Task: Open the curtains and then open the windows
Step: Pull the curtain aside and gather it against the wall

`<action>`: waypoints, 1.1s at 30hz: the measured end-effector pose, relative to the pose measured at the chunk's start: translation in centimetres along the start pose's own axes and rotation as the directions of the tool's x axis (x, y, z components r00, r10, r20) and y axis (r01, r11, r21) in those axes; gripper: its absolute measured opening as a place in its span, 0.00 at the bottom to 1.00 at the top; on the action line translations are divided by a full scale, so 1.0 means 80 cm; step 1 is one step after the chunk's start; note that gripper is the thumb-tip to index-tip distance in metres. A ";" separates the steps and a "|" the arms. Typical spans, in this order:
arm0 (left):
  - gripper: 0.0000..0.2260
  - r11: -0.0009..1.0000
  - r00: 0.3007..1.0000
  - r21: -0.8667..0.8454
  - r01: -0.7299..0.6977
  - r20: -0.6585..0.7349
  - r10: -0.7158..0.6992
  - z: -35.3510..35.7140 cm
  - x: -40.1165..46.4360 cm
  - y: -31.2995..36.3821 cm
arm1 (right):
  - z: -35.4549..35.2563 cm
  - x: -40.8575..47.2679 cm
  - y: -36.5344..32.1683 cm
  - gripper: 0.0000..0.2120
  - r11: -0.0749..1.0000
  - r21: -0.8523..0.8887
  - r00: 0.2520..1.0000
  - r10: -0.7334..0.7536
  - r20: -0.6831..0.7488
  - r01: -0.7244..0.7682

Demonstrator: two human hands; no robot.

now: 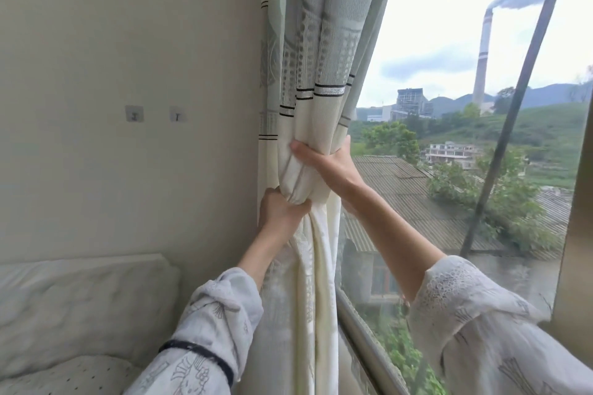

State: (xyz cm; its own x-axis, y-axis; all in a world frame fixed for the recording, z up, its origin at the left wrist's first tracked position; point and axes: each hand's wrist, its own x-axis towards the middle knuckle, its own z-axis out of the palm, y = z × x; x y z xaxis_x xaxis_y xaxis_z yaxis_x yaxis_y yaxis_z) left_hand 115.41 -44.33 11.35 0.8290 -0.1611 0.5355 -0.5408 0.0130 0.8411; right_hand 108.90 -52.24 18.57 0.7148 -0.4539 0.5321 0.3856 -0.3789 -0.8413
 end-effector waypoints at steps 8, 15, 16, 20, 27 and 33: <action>0.22 0.996 0.998 0.079 -0.050 0.031 0.048 0.002 0.035 -0.028 | 0.023 0.037 0.020 0.09 0.993 0.119 0.976 -0.030 0.215 0.005; 0.25 0.993 0.999 0.110 -0.050 -0.001 0.051 -0.001 0.090 -0.054 | 0.063 0.086 0.040 0.06 0.983 -0.072 0.981 -0.164 0.102 0.172; 0.25 0.992 0.999 0.116 -0.053 0.003 0.053 0.000 0.103 -0.059 | 0.070 0.097 0.045 0.09 0.977 -0.100 0.980 -0.179 0.083 0.187; 0.25 0.986 0.998 0.155 -0.067 0.012 0.066 -0.005 0.146 -0.078 | 0.097 0.137 0.061 0.20 0.946 -0.233 0.973 -0.230 0.016 0.228; 0.27 0.978 0.995 0.184 -0.097 0.055 0.088 -0.016 0.255 -0.131 | 0.163 0.227 0.103 0.28 0.620 -0.778 0.891 -0.403 -0.206 0.101; 0.24 0.971 0.993 0.215 -0.106 0.079 0.091 0.010 0.309 -0.170 | 0.167 0.278 0.152 0.33 0.669 -0.737 0.865 -0.422 -0.270 0.096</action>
State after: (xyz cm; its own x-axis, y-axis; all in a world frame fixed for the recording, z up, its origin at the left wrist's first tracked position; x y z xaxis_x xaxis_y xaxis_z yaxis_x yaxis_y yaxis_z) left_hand 143.14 -49.26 13.07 0.7624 -0.2366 0.6023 -0.6437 -0.1824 0.7432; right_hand 137.26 -56.16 18.89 0.2977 -0.4508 0.8415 -0.1038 -0.8916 -0.4408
